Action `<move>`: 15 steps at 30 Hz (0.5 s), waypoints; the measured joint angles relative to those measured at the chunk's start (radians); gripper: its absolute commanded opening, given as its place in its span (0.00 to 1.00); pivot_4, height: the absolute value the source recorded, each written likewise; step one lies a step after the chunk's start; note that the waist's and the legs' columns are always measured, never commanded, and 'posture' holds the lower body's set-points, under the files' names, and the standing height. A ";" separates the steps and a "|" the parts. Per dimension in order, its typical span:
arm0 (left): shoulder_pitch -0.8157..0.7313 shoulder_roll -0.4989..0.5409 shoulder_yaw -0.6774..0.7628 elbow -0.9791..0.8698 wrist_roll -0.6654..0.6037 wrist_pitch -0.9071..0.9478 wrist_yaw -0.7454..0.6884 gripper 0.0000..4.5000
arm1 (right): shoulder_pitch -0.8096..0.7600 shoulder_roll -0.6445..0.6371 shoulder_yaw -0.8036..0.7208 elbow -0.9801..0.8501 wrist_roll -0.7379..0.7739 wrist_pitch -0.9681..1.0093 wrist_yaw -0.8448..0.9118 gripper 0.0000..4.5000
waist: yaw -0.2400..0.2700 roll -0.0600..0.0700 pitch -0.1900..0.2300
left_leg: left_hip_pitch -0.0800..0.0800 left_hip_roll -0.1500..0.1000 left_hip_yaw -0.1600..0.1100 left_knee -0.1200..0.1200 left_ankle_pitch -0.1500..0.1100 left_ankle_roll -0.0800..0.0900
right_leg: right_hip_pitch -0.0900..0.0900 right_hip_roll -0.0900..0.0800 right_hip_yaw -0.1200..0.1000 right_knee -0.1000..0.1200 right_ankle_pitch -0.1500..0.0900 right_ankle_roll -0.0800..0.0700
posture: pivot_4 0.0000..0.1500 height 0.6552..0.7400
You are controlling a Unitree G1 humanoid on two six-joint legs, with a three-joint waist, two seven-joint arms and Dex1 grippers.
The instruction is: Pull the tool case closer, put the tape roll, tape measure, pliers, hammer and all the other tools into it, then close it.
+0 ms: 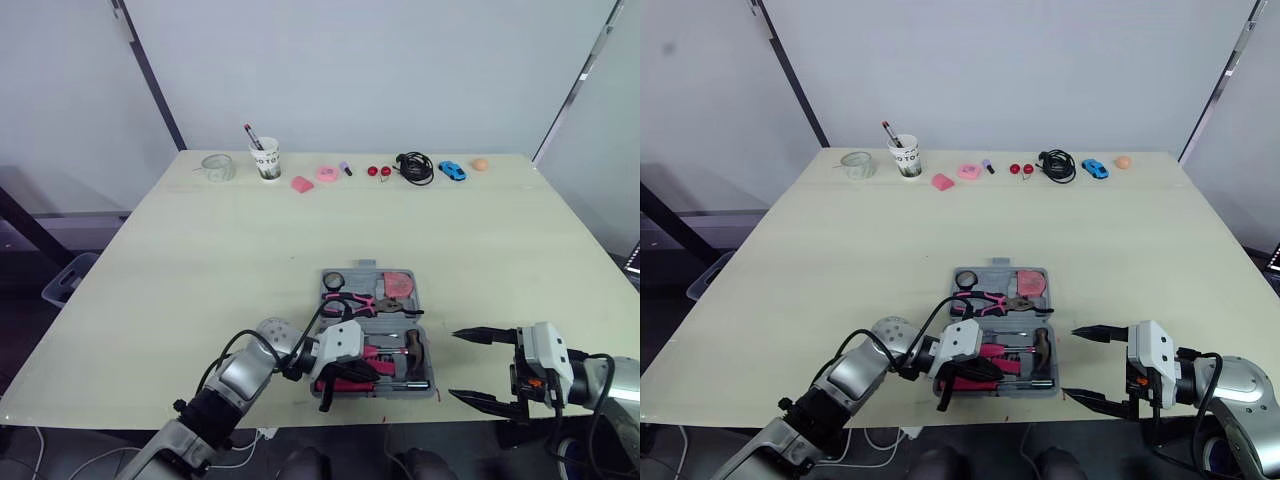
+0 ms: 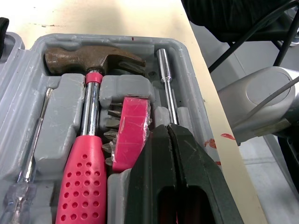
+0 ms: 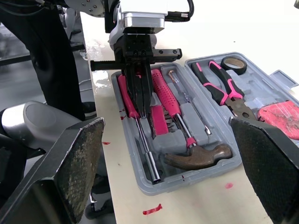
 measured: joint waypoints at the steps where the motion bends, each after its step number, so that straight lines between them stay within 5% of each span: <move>1: 0.005 0.000 0.005 -0.002 -0.004 0.003 0.002 0.01 | 0.000 0.009 -0.001 0.000 0.004 0.003 -0.008 1.00 | 0.000 0.000 0.000 | 0.000 0.000 0.000 0.000 0.000 0.000 | 0.000 0.000 0.000 0.000 0.000 0.000 | 1.00 1.00; 12: 0.131 0.056 0.210 -0.161 -0.125 0.128 0.084 0.01 | 0.027 0.093 -0.059 0.045 0.018 0.009 -0.139 1.00 | 0.002 0.000 0.000 | 0.000 0.001 0.000 0.000 0.000 0.000 | 0.000 -0.001 0.000 0.001 0.000 0.000 | 1.00 1.00; 15: 0.289 0.081 0.374 -0.266 -0.220 0.119 0.142 0.01 | 0.064 0.158 -0.098 0.115 -0.031 -0.035 -0.231 1.00 | -0.005 0.000 0.000 | 0.002 0.004 0.000 -0.001 0.000 0.000 | -0.001 0.000 0.001 0.001 0.000 0.000 | 1.00 1.00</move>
